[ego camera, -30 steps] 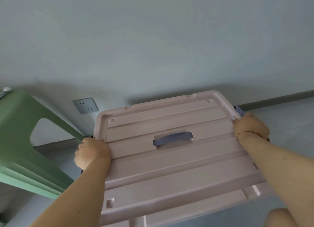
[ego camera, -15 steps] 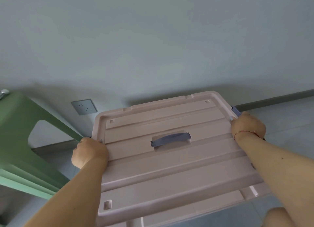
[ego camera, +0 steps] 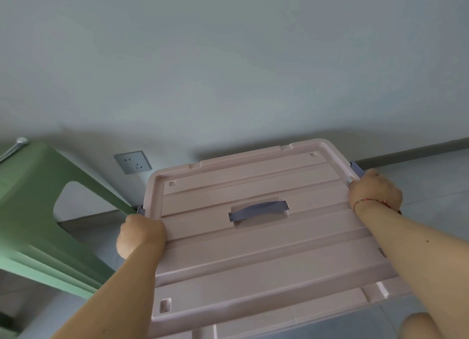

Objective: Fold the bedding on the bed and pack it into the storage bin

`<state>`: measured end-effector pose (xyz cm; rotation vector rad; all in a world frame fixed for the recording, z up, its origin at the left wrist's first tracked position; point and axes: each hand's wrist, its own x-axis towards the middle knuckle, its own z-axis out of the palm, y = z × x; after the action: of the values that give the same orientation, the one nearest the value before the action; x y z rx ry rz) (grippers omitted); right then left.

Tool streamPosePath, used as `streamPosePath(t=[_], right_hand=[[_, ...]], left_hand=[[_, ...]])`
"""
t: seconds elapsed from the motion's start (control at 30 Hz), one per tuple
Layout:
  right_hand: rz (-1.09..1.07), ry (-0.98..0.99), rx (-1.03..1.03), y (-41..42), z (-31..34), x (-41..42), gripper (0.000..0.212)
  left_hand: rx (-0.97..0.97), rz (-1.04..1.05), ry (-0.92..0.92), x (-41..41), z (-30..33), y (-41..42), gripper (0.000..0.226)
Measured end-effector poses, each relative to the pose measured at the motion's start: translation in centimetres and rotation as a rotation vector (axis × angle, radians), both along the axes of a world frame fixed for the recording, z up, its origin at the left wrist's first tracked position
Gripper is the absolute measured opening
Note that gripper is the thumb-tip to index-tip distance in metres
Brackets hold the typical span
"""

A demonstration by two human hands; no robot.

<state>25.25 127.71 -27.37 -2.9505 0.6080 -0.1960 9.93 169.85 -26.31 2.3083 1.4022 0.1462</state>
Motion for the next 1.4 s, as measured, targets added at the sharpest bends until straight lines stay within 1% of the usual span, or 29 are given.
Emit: streamPosePath(t=[0.27, 0.4, 0.53, 0.73, 0.93, 1.2, 1.33, 1.4], right_hand=[[-0.014, 0.022, 0.021, 0.4, 0.2, 0.8, 0.032], [-0.009, 0.038, 0.049, 1.0, 0.5, 2.1, 0.034], [0.015, 0.022, 0.039, 1.5, 0.1, 3.3, 0.036], [0.019, -0.018, 0.025, 1.5, 0.0, 3.2, 0.033], [0.022, -0.046, 0.036, 1.5, -0.2, 3.0, 0.034], [0.024, -0.005, 0.098, 1.7, 0.1, 2.6, 0.033], [0.068, 0.008, 0.112, 1.3, 0.1, 2.0, 0.035], [0.106, 0.019, 0.131, 0.8, -0.1, 1.7, 0.037]], left_hand=[[0.06, -0.057, -0.021, 1.3, -0.1, 0.6, 0.019], [0.057, -0.071, -0.041, 2.9, 0.4, 1.2, 0.012], [0.105, -0.093, -0.046, 4.1, -0.3, 1.8, 0.012], [0.17, -0.112, -0.019, 4.3, -1.1, 2.0, 0.023], [0.162, -0.116, 0.003, 4.2, -1.0, 1.6, 0.035], [0.159, -0.202, 0.048, 3.7, -0.9, 0.8, 0.053], [0.174, -0.247, 0.045, 3.2, -1.0, 0.8, 0.059], [0.165, -0.246, 0.086, 2.7, -0.9, 0.5, 0.062]])
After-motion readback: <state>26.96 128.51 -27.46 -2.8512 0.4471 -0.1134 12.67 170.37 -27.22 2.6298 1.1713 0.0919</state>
